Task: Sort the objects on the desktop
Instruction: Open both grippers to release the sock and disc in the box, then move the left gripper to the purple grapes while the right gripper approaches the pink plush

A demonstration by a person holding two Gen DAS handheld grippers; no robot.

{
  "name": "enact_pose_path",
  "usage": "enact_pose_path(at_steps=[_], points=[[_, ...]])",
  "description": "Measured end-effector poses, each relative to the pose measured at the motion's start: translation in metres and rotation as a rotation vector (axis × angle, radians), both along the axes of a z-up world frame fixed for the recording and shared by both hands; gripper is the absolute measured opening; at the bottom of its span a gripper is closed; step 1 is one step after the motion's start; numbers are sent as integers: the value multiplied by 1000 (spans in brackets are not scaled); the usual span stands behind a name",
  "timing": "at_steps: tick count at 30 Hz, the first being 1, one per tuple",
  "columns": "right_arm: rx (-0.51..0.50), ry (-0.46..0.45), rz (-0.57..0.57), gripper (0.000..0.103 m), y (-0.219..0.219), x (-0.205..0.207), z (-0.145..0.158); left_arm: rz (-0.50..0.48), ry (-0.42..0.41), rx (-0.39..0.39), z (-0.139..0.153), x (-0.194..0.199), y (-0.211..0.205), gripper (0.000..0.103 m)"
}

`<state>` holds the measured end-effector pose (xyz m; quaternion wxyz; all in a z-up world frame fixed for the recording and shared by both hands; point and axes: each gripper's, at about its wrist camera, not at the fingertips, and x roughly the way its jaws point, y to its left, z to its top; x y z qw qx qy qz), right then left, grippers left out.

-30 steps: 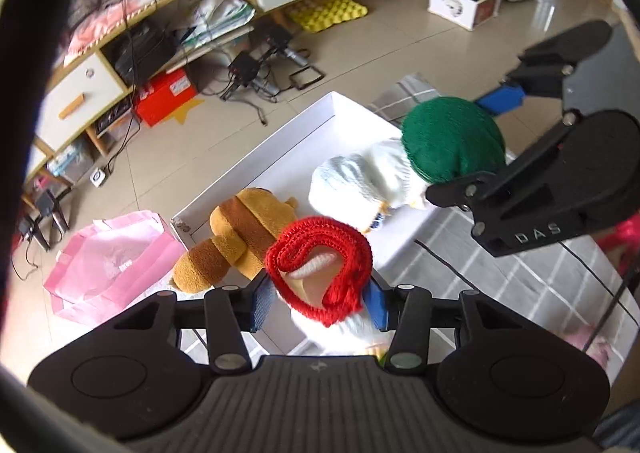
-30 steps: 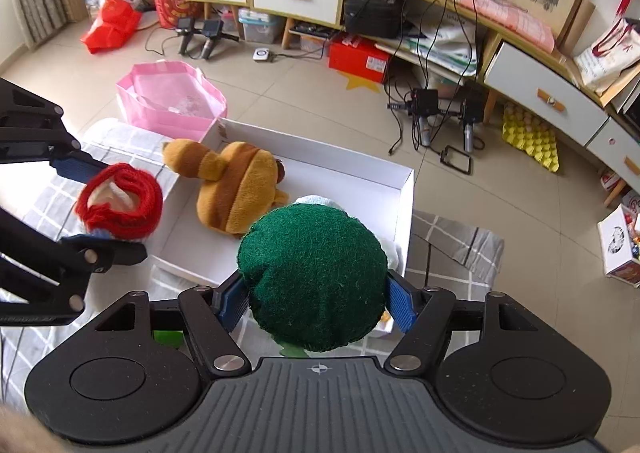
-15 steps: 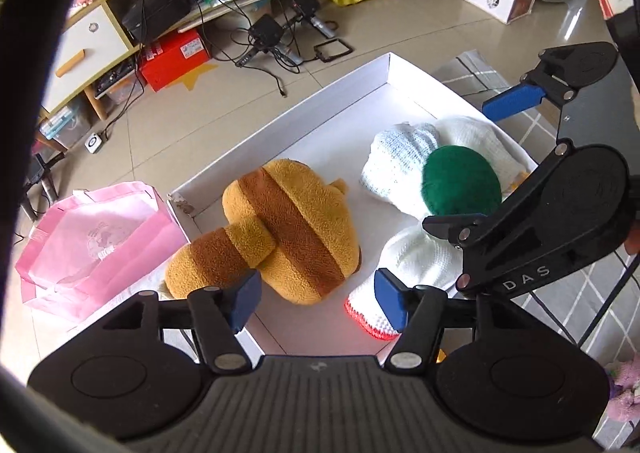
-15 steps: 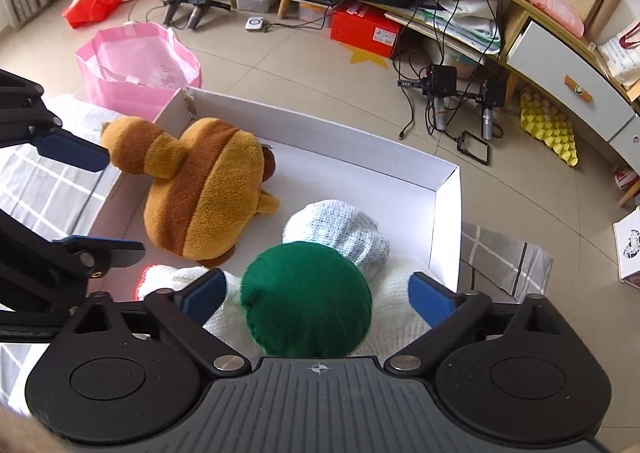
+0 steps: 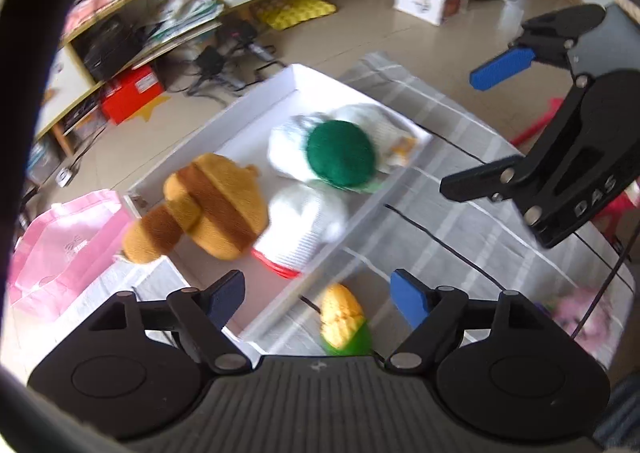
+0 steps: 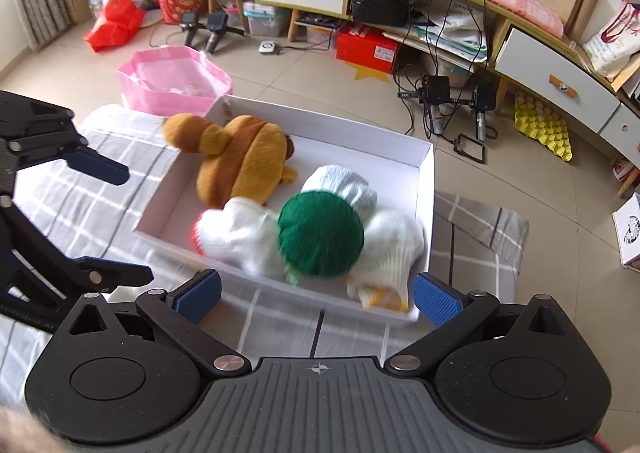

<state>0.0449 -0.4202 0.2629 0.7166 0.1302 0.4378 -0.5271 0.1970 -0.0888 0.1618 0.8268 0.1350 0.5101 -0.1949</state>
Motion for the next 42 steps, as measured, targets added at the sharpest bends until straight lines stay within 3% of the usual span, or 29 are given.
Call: enact_pose_path(at_steps=[7, 14, 22, 26, 29, 33, 35, 38, 42], points=[[-15, -7, 25, 102, 116, -37, 10, -82, -14, -4, 7, -56, -26, 86], [87, 80, -26, 102, 180, -72, -44, -155, -19, 22, -20, -92, -61, 87], [123, 66, -83, 102, 198, -102, -90, -245, -80, 86, -59, -110, -106, 92], [116, 107, -86, 102, 194, -103, -103, -282, -104, 111, -77, -109, -122, 92], [104, 136, -51, 102, 191, -99, -110, -373, -149, 118, -85, -113, -132, 96], [67, 192, 17, 102, 192, -96, -118, -475, -191, 198, -98, -119, -140, 97], [61, 175, 42, 102, 191, -98, -118, -490, -205, 241, -100, -120, -140, 98], [34, 155, 71, 102, 191, -102, -117, -507, -208, 234, -93, -124, -135, 101], [7, 137, 107, 102, 191, -106, -115, -521, -284, 257, -76, -133, -128, 102]])
